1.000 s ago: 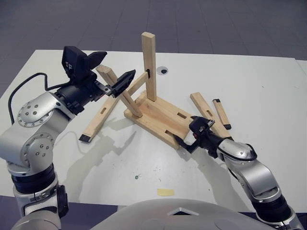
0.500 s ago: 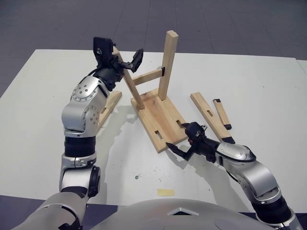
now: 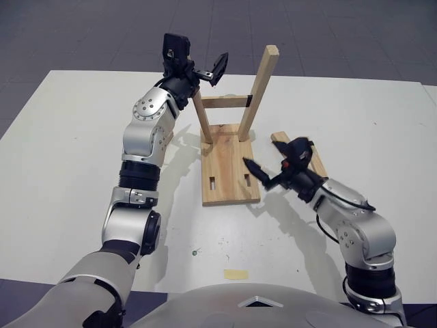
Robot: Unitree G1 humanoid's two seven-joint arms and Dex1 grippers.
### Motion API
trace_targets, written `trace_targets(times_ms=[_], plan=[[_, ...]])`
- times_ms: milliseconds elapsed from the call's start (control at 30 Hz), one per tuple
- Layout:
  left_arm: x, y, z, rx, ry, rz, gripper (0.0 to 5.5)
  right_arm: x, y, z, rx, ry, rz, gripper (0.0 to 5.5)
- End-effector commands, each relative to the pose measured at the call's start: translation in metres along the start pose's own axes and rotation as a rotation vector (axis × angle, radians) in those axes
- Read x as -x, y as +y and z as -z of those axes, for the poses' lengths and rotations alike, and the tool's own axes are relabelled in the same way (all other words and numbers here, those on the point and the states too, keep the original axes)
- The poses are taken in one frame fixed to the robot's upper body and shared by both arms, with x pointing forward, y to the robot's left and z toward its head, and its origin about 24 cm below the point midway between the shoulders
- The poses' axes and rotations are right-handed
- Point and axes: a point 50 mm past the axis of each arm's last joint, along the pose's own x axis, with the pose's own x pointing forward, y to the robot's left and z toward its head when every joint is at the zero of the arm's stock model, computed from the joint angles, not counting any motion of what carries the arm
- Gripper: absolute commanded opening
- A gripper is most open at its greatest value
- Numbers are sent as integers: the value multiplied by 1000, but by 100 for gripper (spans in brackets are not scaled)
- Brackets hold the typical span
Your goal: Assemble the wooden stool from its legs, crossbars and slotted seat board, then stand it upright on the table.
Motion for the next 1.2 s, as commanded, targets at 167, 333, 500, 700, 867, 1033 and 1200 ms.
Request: trace_targets(times_ms=[167,333,500,700,867,1033,1200], plan=[[4,1,-23,12,-87,-11,540,23,-91,-9,-75,-6,363,538],[21,3,-64,59,-201,2,540,45,-125,10,-31,182,414,538],[38,0,-86,74,-247,6,540,54,-135,29,-33,292,427,538],[51,14,-88,50,-228,-78,540,56,-132,44,-45,351,408,538],[51,9,-72,69,-173,-67,540,48,-123,34,-47,269,382,538],[50,4,-68,80,-164,-64,540,47,-116,49,-56,320,365,538],[50,8,-62,58,-132,-94,540,53,-108,72,-19,482,344,538]])
